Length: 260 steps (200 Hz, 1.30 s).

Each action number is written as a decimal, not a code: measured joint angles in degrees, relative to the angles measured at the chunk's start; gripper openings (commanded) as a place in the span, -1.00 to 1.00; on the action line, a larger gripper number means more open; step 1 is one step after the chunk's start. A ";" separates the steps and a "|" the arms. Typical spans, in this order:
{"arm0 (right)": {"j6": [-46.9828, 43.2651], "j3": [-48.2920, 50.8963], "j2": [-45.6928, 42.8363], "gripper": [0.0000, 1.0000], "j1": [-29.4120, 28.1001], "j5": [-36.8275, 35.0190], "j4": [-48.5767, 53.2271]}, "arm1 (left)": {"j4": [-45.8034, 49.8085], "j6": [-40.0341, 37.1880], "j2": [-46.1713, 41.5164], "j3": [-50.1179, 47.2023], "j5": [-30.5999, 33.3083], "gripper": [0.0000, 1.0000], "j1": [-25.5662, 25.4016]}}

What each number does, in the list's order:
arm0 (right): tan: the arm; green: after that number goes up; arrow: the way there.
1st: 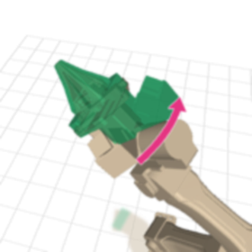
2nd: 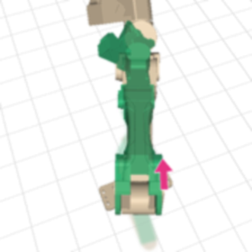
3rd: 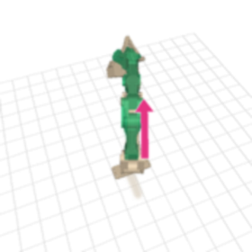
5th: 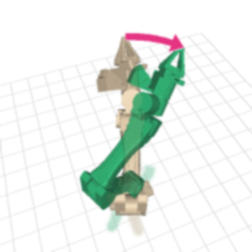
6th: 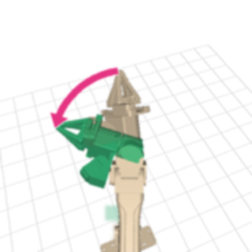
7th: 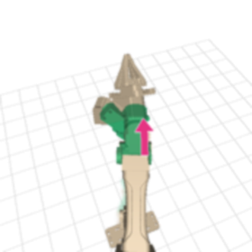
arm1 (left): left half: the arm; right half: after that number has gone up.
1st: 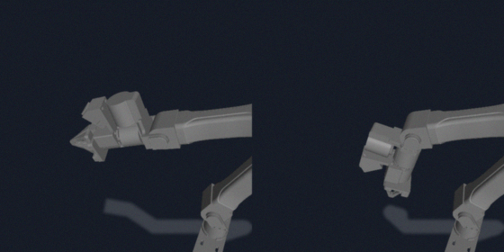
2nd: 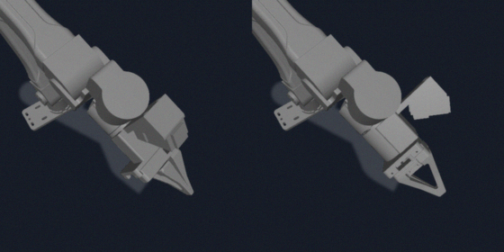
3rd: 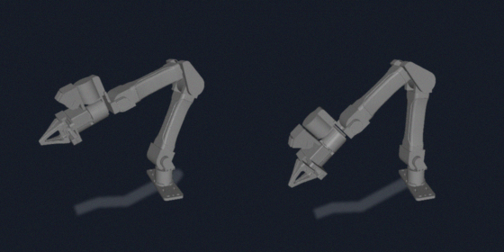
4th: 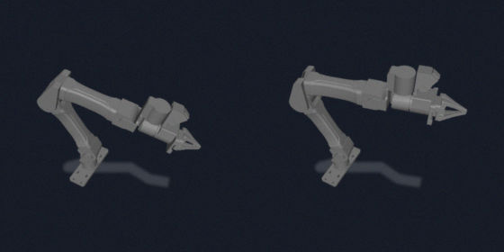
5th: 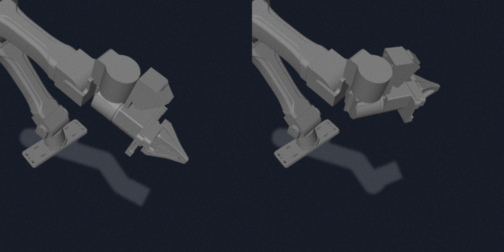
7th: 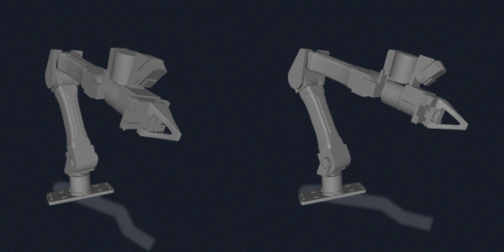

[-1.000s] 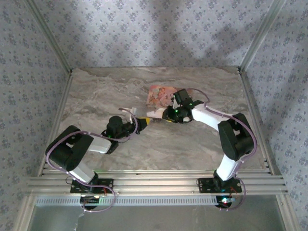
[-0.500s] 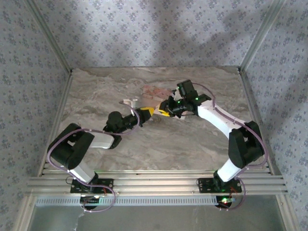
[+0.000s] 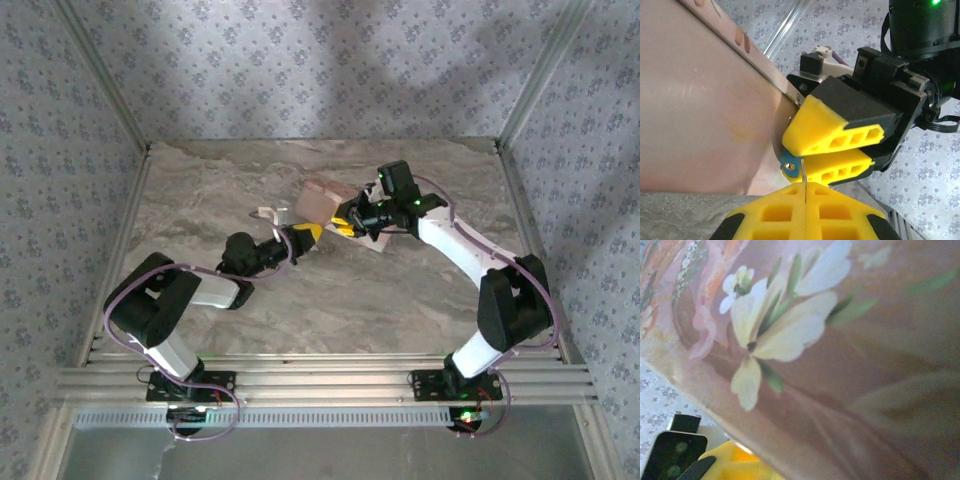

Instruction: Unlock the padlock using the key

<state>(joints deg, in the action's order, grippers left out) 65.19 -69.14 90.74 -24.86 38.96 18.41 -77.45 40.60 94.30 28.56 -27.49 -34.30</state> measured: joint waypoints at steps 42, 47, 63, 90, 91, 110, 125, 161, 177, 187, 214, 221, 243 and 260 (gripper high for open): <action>2.14 0.00 0.02 -1.00 0.00 0.57 -1.11 | -0.46 -0.33 1.11 0.09 -0.39 -1.00 -0.22; 2.36 0.00 0.02 -1.00 0.00 0.57 -1.22 | -0.46 -0.33 1.36 0.22 -0.42 -1.00 -0.22; 2.80 0.00 0.07 -1.00 0.00 0.68 -1.57 | -0.48 -0.31 2.01 0.81 -0.42 -1.00 -0.22; 3.21 0.00 0.17 -1.00 0.22 0.94 -2.12 | -0.70 -0.31 2.47 1.14 -0.39 -1.00 -0.22; 3.23 0.00 0.17 -1.00 0.22 0.96 -2.12 | -0.70 -0.33 2.47 1.14 -0.39 -1.00 -0.22; 3.48 0.04 0.17 -1.00 0.37 1.01 -2.45 | -0.79 -0.39 2.47 1.20 -0.33 -1.00 -0.22; 3.50 0.17 0.17 -1.00 0.52 1.38 -2.62 | -0.79 -0.61 2.47 1.20 -0.28 -1.00 -0.22; 3.61 0.39 0.15 -1.00 0.92 2.14 -3.02 | -0.79 -1.18 2.47 1.20 -0.04 -1.00 -0.22; 3.58 0.50 0.15 -1.00 1.03 2.43 -3.17 | -0.79 -1.38 2.47 1.20 0.28 -1.00 -0.22; 3.58 0.59 0.17 -1.00 1.07 2.49 -3.28 | -0.79 -1.60 2.47 1.18 0.48 -1.00 -0.22; 3.56 0.66 0.15 -1.00 1.16 2.67 -3.37 | -0.79 -1.81 2.47 1.18 0.98 -1.00 -0.22; 3.56 0.66 0.15 -1.00 1.16 2.67 -3.39 | -0.79 -1.81 2.47 1.18 1.07 -1.00 -0.22; 3.56 0.66 0.15 -1.00 1.16 2.67 -3.48 | -0.79 -1.81 2.47 1.18 1.38 -1.00 -0.22; 3.58 0.66 0.15 -1.00 1.16 2.67 -3.52 | -0.79 -1.81 2.47 1.18 1.38 -1.00 -0.22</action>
<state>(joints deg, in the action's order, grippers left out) 68.77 -68.49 90.89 -23.70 41.63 14.90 -78.24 38.79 96.77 29.74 -26.11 -34.52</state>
